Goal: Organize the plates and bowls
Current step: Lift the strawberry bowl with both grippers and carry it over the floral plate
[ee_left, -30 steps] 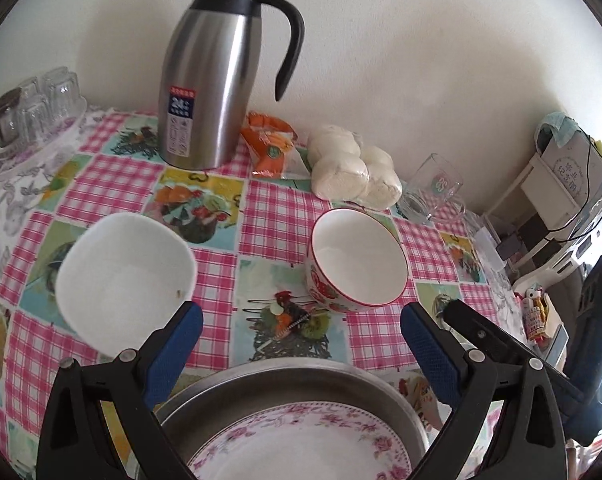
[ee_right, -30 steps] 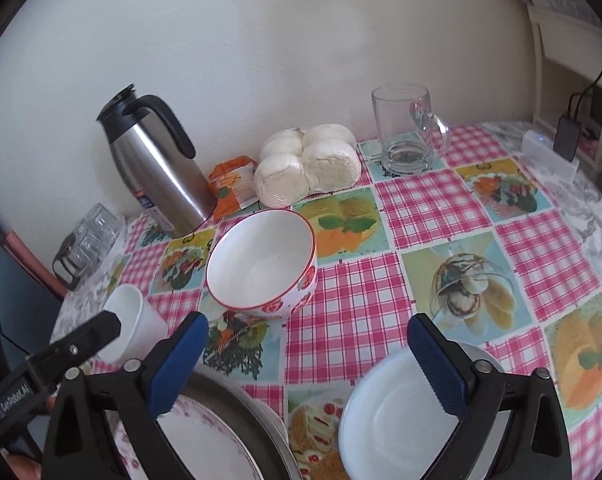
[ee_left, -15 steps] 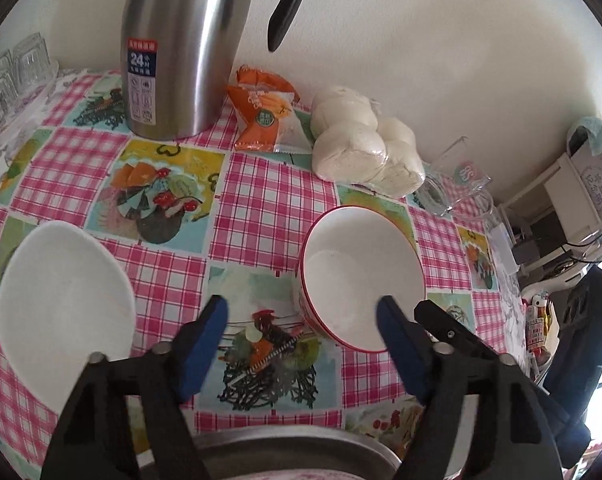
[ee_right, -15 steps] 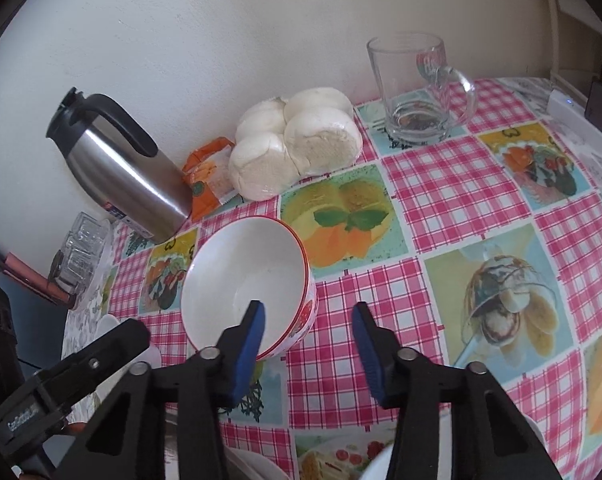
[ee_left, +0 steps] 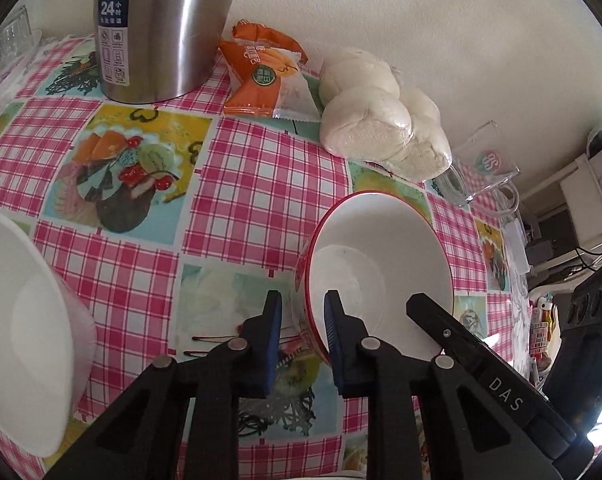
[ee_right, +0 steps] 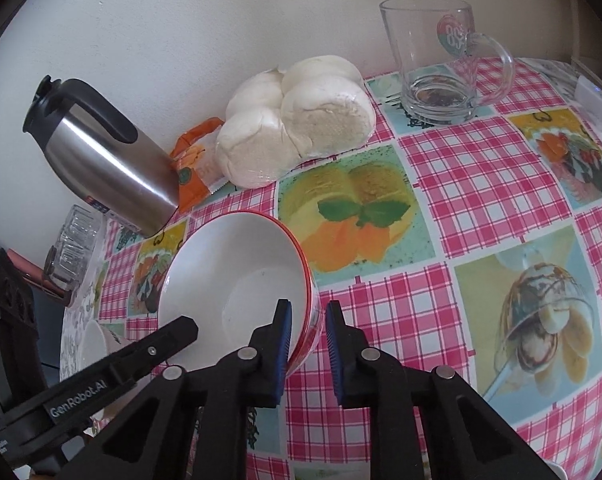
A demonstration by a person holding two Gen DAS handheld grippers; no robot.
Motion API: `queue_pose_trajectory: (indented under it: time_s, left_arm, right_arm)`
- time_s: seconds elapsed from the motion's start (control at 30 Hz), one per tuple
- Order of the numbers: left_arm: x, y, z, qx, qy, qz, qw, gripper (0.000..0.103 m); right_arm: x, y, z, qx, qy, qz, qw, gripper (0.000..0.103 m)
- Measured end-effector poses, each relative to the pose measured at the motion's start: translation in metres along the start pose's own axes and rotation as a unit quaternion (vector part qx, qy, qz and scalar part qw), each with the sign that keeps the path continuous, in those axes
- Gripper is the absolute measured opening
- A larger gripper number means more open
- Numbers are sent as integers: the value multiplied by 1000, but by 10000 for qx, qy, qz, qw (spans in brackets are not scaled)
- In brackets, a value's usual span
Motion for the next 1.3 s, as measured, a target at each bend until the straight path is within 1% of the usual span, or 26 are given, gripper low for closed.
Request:
queue_pose_trajectory:
  time_s: [0.2,0.27,0.33,0.43,0.5,0.57,0.63,0.73,0.83,1.1,1.3]
  left_arm:
    - [3,-2,12,50,145,17,9999,22]
    - [6,-5,15,-68,127,71,9999,22]
    - [8,-7,15,-94,104,135,9998,22]
    - [10,-9,10,34,66,131,9999,22]
    - [12,-12,2,136,-13,128,9998,22]
    - [16,-17,-11,137,-125,223,9996,22]
    - [20,-24,-22,159,-252,301,9991,22]
    - [29,-31,-41,287,-443,356,9980,22]
    - [41,-36,-57,301,-585,418,9970,22]
    - [79,-39,-91,349,-810,459,9950,22]
    - [111,-32,-105,558,-835,320,9944,22]
  right_arm:
    - [-1,3,8,45,83,-47,9999,19]
    - [0,3,8,31,98,-55,9999,19]
    - [2,3,7,43,91,-22,9999,19]
    - [6,2,4,27,91,-8,10000,19]
    - [10,-1,-1,-38,71,34,10000,19]
    - [13,0,-8,-72,9,37,10000,19]
    - [17,2,-20,-50,-113,-28,9999,19]
    - [24,8,-41,19,-325,-166,9993,19]
    - [35,13,-62,-60,-474,-191,9987,19]
    - [72,23,-101,-113,-738,-312,9967,19]
    - [99,27,-118,-184,-756,-285,9966,19]
Point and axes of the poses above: each gripper's, at about its wrist camera, not at the fingertips, and z roughly the way its jaws point, y to its left, x to its underside, the point moved 6 cm from there along z, roughly the way its jaws point, and after that the axes turned 11 degrees about y, right-handed, at the moved point
